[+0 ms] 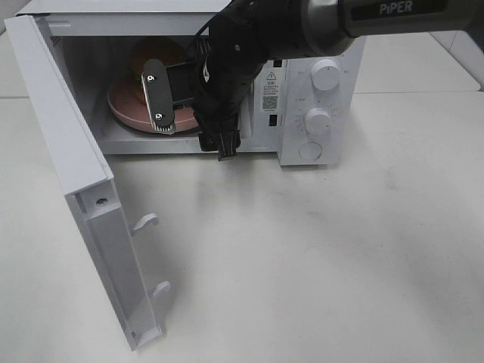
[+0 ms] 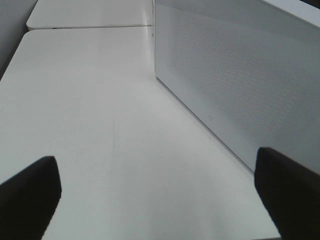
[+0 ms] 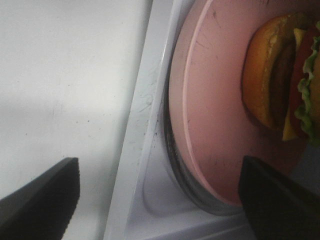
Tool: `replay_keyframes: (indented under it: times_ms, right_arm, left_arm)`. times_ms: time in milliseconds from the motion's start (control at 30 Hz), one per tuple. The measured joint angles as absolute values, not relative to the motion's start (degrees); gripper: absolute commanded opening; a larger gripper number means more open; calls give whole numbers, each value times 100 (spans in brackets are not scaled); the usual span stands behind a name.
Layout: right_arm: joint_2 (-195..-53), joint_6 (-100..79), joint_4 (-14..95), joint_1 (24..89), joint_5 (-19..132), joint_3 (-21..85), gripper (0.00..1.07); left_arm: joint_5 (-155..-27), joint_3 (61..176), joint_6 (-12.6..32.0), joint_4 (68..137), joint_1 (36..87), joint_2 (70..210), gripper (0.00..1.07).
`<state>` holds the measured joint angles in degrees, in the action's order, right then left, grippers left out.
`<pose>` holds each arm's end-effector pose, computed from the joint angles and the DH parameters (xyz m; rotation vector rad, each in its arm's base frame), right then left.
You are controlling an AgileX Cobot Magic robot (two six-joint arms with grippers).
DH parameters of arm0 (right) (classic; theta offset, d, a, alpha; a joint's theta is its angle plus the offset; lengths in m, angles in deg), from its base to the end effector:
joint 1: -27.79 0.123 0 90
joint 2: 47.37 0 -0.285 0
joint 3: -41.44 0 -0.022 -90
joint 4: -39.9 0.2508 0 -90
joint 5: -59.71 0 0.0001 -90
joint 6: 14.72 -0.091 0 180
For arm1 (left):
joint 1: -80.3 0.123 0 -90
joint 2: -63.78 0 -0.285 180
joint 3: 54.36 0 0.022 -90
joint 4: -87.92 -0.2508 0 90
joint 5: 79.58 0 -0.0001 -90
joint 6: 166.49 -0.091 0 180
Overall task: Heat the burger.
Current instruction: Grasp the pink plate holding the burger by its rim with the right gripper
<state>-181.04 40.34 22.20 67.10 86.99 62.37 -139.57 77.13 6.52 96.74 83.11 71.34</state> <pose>0.3916 0.3042 0.1845 -1.9776 1.4581 -0.4161 -0.0049 -0.0123 0.2794 0.0798 2.0154 -0.0751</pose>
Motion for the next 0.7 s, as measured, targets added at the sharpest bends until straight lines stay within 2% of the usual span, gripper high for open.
replay_keyframes:
  times_ms: [467,667,700]
  right_arm:
    - [-19009,3931,2231,6710,8842,7383,77]
    - [-19335,3931,2409,6704,8865,7750,71]
    - [-19375,3931,2426,6693,8865,7767,67]
  left_arm:
    - [-13957,7713,652,9674,8311,7134,105]
    - [-13957,7713,652,9674,8311,7134,105]
    - [-13957,7713,652,9674,8311,7134,105]
